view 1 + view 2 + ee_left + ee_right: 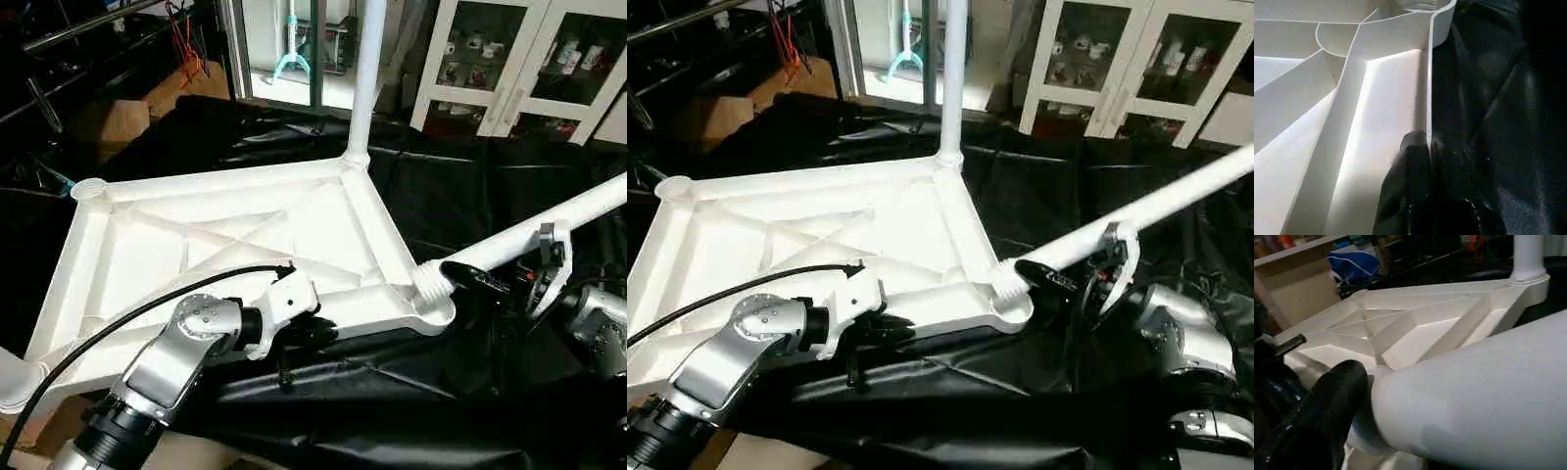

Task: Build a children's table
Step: Insert table leg to table base

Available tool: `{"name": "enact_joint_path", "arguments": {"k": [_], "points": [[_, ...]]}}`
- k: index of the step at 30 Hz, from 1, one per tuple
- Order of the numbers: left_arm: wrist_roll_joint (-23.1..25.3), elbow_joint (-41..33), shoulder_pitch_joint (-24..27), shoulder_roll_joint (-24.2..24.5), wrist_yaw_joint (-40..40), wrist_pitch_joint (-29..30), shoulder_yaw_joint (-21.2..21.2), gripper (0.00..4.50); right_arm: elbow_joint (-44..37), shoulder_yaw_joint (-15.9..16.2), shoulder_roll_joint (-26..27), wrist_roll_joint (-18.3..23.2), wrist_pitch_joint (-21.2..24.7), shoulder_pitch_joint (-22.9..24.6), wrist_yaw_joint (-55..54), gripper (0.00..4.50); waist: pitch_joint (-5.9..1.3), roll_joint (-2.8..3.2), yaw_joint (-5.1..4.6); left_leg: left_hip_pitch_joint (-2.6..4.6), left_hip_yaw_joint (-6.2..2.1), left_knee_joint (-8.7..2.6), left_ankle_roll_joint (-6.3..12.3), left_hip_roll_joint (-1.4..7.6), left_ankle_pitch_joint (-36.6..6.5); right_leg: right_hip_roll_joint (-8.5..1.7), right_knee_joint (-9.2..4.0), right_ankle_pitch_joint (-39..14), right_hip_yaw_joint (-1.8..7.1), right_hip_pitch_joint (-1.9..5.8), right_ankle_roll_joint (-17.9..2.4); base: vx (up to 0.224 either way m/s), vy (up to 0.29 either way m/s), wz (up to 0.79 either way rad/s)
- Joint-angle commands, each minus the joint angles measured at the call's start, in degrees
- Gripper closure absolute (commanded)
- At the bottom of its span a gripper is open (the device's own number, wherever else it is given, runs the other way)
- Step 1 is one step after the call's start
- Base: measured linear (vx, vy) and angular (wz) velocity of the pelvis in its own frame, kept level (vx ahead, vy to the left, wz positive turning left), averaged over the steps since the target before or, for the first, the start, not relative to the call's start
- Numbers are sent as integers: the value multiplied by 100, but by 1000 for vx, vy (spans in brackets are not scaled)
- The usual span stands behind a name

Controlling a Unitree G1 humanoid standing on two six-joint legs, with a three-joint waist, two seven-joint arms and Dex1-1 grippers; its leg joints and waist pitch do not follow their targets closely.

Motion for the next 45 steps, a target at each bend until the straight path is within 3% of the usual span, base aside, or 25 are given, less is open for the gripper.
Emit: {"name": "enact_joint_path", "arguments": {"k": [1,23,28,32,39,40,43,44,45], "points": [[-81,30,34,21,-41,-17,-23,450,-108,-116,-27,16,-74,-141,-42,33,-388,-121,-9,97,-96,-282,816,180,251,-380,-382,1359,194,262,-1595,0,0,0],[-34,120,15,-28,56,-154,9,450,199,-550,24,5,-882,-493,-446,208,-385,-149,-30,100,-85,-280,842,172,224,-376,-387,1287,196,261,-1565,0,0,0],[-12,167,-5,-50,118,-216,32,450,236,-553,16,-28,-1028,-544,-475,259,-388,-143,-28,95,-89,-273,882,169,302,-370,-376,1368,195,258,-1558,0,0,0],[-3,180,-11,-66,152,-244,41,450,162,-388,-35,-254,-1307,-531,-464,267,-373,-132,-42,101,-90,-285,833,176,177,-377,-400,1177,195,250,-1549,0,0,0],[19,197,3,-64,144,-268,10,450,-109,-419,15,-121,-1083,-546,-405,268,-357,-133,-65,105,-90,-296,843,179,121,-372,-411,1129,203,251,-1538,0,0,0],[28,200,11,-63,148,-278,2,450,-185,-441,10,-54,-973,-575,-384,268,-352,-154,-75,104,-85,-298,851,172,120,-363,-416,1139,205,255,-1533,0,0,0],[42,193,40,-61,153,-294,-17,450,-319,-513,-21,122,-725,-706,-362,268,-351,-142,-88,113,-86,-303,864,182,92,-373,-422,1067,203,246,-1533,0,0,0],[42,175,59,-63,136,-296,-44,450,-415,-539,-64,251,-477,-797,-283,268,-349,-169,-99,110,-80,-306,852,183,75,-366,-424,1017,204,249,-1533,0,0,0],[40,165,67,-64,123,-296,-60,450,-467,-543,-88,313,-335,-836,-225,268,-353,-151,-91,113,-84,-305,857,186,114,-368,-415,1037,204,246,-1530,0,0,0]]}}
